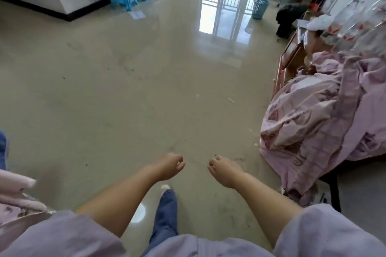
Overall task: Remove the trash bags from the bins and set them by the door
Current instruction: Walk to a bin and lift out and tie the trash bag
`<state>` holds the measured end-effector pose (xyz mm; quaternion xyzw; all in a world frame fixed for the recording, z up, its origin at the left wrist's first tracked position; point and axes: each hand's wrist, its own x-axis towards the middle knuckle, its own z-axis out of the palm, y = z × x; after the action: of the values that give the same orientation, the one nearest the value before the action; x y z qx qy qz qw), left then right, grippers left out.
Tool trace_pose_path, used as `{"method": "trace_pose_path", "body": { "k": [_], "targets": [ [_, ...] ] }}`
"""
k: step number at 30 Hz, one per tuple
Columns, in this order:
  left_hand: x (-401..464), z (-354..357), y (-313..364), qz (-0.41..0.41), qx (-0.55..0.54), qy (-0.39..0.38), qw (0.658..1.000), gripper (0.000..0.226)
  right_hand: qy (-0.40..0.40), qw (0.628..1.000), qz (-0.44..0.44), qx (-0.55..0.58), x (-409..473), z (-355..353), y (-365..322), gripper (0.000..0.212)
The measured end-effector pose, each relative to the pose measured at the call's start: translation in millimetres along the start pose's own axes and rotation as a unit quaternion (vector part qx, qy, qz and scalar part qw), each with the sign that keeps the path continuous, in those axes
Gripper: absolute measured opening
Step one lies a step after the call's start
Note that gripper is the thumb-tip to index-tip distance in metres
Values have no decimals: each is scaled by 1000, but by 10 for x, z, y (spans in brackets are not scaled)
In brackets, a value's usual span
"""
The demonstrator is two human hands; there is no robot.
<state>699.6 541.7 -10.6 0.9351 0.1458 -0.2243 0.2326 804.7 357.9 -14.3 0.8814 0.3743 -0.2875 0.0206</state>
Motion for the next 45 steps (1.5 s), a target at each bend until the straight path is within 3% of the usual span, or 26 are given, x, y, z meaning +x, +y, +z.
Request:
{"method": "trace_pose_path", "body": {
  "k": [10, 17, 27, 37, 45],
  "targets": [
    [1896, -1895, -648, 22, 88, 22, 996, 38, 44, 999, 21, 19, 2173, -1601, -145, 41],
    [3424, -2689, -692, 52, 123, 2, 991, 39, 29, 998, 53, 25, 3481, -2344, 411, 41],
    [5741, -4167, -710, 33, 118, 39, 992, 37, 33, 999, 28, -23, 5587, -4001, 1300, 41],
    [7964, -5481, -1322, 5, 69, 33, 997, 39, 6, 1000, -12, -26, 7996, -5347, 1676, 39],
    [9762, -6989, -1773, 14, 94, 10, 995, 39, 35, 998, 29, 38, 9747, -6690, 1777, 41]
  ]
}}
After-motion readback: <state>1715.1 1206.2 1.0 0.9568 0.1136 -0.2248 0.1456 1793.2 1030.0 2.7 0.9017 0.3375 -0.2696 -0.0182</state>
